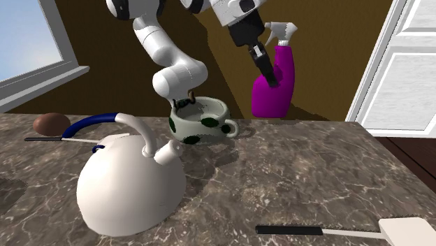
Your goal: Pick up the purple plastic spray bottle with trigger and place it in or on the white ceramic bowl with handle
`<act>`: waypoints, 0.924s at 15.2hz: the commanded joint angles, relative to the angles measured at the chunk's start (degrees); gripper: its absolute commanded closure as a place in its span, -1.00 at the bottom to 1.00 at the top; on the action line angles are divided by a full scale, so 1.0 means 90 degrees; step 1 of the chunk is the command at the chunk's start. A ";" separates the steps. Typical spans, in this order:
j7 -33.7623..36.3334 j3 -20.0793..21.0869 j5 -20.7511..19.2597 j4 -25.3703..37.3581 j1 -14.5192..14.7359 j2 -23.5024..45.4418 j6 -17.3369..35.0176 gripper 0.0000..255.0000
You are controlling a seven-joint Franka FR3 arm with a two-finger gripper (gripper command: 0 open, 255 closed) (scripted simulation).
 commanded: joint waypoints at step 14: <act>0.0395 0.0106 -0.0042 0.1398 0.0073 0.0239 -0.1101 1.00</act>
